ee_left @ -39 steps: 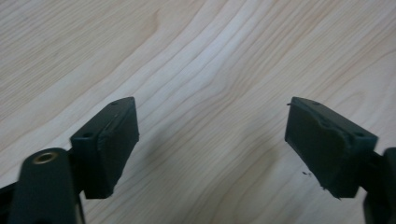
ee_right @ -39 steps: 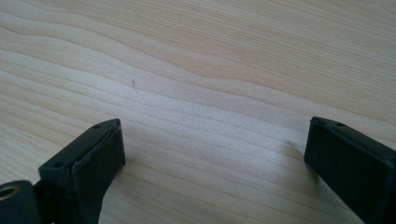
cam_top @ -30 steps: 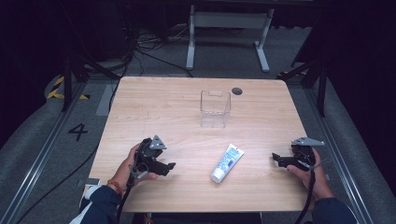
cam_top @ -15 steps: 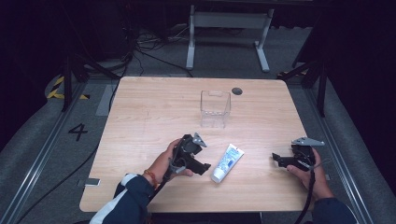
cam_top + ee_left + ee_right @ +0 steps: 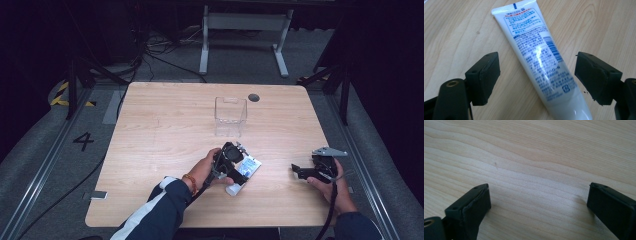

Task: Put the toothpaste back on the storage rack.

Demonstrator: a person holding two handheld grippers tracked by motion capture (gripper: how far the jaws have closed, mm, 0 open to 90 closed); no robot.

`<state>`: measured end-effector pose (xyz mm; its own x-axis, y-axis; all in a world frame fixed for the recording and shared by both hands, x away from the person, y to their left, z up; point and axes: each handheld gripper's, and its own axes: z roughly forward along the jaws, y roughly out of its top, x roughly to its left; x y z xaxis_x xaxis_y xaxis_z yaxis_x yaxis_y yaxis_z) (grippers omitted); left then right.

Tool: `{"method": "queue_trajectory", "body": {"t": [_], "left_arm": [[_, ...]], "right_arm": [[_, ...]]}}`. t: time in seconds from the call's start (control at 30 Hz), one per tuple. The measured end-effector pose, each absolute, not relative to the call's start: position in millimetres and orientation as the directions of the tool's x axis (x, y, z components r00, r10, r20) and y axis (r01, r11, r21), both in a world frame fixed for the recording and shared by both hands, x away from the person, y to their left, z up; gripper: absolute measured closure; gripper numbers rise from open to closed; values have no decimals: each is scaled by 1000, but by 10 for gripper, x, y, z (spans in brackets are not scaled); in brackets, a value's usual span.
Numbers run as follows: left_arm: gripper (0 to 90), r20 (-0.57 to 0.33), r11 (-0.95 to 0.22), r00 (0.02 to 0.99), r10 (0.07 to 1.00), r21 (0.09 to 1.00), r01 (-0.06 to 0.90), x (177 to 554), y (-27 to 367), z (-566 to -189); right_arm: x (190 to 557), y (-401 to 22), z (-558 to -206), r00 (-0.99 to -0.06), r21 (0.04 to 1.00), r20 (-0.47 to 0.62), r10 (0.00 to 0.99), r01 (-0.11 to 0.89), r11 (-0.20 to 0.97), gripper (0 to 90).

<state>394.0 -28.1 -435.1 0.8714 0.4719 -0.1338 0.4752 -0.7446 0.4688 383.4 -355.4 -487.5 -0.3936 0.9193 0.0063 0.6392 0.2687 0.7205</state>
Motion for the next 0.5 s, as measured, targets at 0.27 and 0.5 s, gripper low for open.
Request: {"method": "queue_trajectory", "body": {"t": [0.27, 0.5], "left_arm": [[258, -87, -782, 864, 496, 387, 488, 4071, -581, -4525], [250, -26, -802, 862, 505, 356, 481, 4118, -730, -4529]], "right_arm": [[3835, -3554, -4875, -395, 721, 6, 919, 639, 270, 53], [3839, -3557, -4875, -399, 721, 6, 917, 637, 273, 53]]}}
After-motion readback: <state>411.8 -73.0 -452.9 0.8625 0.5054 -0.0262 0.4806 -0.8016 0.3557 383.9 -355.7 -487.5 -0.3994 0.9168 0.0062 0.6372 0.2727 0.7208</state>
